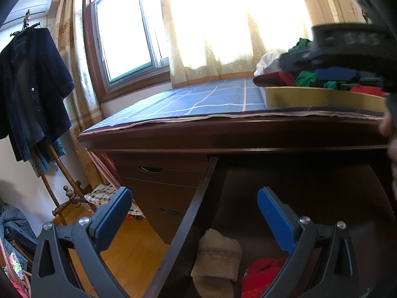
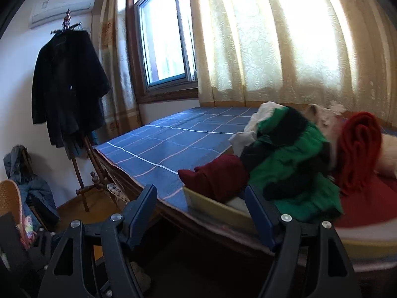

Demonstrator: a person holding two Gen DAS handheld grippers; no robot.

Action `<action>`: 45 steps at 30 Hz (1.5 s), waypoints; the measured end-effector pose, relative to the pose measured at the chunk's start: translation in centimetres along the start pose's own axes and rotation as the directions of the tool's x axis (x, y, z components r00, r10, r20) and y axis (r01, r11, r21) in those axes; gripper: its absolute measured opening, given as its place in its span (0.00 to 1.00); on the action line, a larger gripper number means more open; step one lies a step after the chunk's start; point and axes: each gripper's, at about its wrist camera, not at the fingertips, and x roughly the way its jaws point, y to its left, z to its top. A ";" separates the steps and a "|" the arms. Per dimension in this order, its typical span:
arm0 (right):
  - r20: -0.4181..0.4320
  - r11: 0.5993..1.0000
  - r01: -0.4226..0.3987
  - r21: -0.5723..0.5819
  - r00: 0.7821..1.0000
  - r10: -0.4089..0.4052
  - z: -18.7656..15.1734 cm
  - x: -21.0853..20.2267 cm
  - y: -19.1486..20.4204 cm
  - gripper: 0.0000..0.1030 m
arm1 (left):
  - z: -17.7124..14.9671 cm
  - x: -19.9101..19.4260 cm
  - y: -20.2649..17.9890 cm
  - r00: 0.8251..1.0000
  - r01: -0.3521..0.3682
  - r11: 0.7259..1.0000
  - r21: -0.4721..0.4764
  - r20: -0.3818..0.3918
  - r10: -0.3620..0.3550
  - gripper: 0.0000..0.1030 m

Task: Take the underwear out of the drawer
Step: 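Open the right gripper to release the dark red underwear in the tray, then move the right tool down into the drawer toward the red underwear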

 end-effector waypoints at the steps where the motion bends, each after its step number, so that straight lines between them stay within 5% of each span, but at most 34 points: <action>1: -0.003 1.000 0.002 0.020 1.000 -0.002 -0.1 -0.5 -0.3 0.73 | 0.0 0.0 0.0 1.000 -0.001 1.000 0.001 -0.001 0.001 1.00; 13: -0.067 0.979 -0.029 0.202 0.997 0.043 -4.2 -5.8 -2.1 0.73 | -0.1 0.1 0.0 1.000 0.005 1.000 -0.017 -0.010 -0.005 1.00; 30: -0.263 0.965 -0.008 0.261 0.962 0.079 -9.8 -2.9 -3.0 0.73 | -0.6 -0.1 2.4 0.999 0.047 0.980 -0.193 0.010 -0.046 1.00; 34: -0.323 0.960 -0.019 0.279 0.940 0.112 -10.3 -1.8 -3.0 0.73 | -0.6 0.3 3.5 0.998 0.055 0.963 -0.262 -0.020 -0.062 1.00; 39: -0.375 0.959 -0.054 0.278 0.913 0.160 -10.8 -0.8 -2.6 0.73 | -0.5 0.9 4.5 0.997 -0.071 0.963 -0.260 -0.040 0.062 1.00; 43: -0.475 0.964 -0.102 0.244 0.854 0.211 -11.4 0.9 -1.2 0.73 | -0.5 1.3 4.5 0.994 -0.107 0.964 -0.245 -0.047 0.098 1.00; 45: -0.567 0.961 -0.122 0.250 0.786 0.247 -12.2 2.5 -0.1 0.73 | -0.7 1.1 4.4 0.992 -0.129 0.963 -0.237 -0.030 0.125 1.00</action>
